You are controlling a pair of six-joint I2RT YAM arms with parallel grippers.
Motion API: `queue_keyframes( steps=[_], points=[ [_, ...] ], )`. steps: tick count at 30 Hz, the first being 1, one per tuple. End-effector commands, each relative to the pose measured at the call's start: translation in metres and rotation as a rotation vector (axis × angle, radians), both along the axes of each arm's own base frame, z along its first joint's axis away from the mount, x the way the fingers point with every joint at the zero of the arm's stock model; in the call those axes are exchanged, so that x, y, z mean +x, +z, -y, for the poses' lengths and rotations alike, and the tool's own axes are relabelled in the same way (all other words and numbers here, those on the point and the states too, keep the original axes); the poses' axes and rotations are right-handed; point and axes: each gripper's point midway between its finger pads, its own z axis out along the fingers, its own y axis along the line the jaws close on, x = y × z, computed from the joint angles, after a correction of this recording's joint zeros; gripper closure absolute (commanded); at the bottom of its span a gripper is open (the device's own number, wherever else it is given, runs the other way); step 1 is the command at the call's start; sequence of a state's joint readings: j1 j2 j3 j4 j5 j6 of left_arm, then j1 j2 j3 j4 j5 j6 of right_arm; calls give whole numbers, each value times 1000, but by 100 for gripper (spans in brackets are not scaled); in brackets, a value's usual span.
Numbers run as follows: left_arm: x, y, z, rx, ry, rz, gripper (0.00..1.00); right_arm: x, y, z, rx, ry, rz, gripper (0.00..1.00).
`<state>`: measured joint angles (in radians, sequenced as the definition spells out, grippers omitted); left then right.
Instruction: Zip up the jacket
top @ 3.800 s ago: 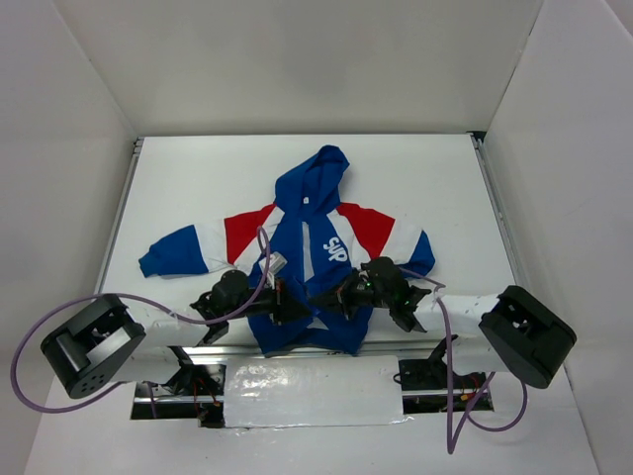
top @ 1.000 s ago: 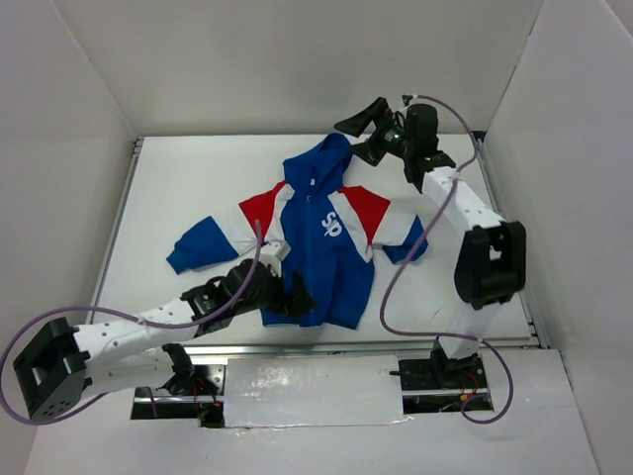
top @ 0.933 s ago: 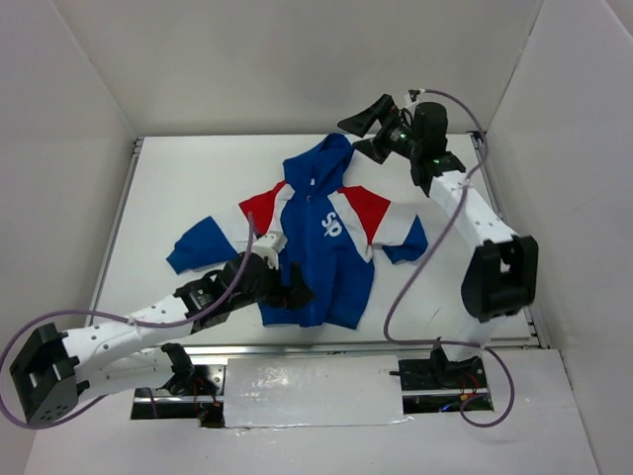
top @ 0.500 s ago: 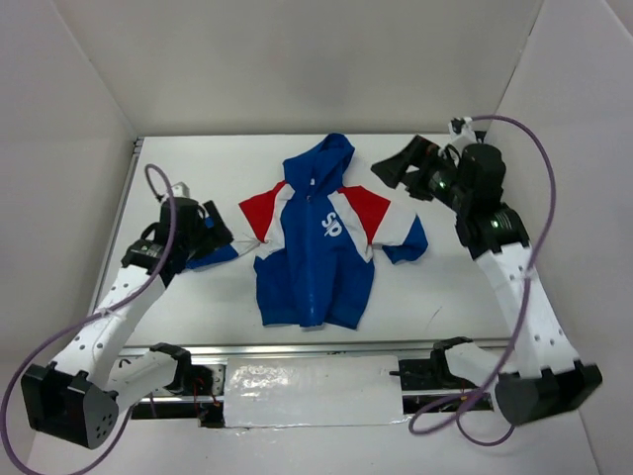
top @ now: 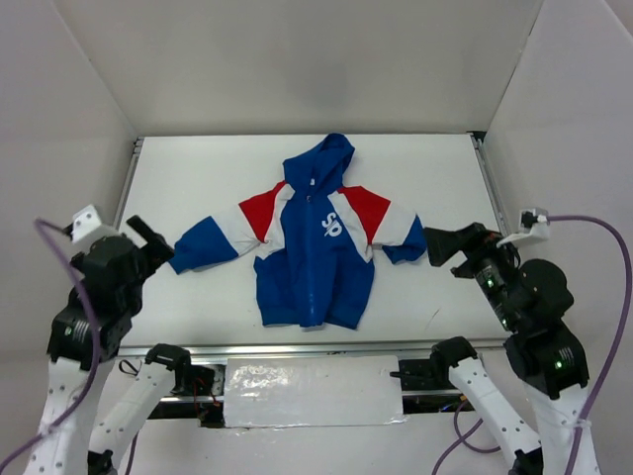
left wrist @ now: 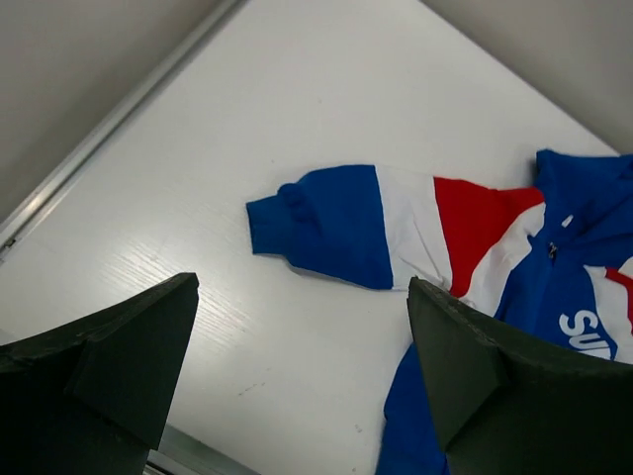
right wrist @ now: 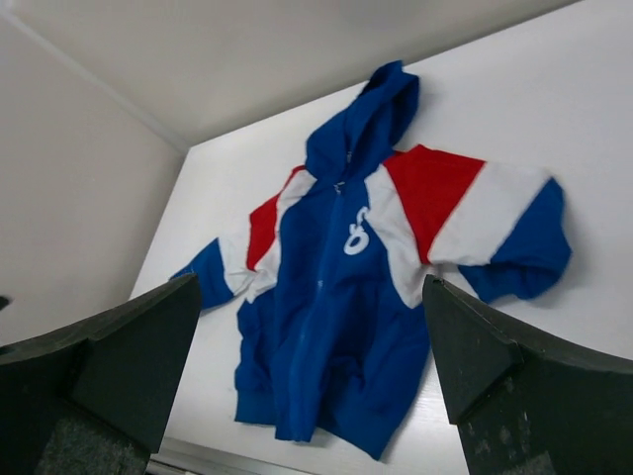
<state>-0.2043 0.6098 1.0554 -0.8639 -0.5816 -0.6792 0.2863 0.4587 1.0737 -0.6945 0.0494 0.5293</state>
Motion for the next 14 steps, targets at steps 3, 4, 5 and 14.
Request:
queue_keyframes(
  steps=[3,4,5,14],
  points=[
    [-41,21,-31,72,110,55,1,-22,-24,45,-55,-199,-39,0],
    [-43,20,-31,70,113,57,1,-24,-23,49,-53,-215,-38,0],
    [-43,19,-31,64,108,65,1,-26,-24,49,-53,-205,-40,0],
    [-44,12,-24,52,62,81,1,-30,-24,55,-52,-226,-53,0]
  ],
)
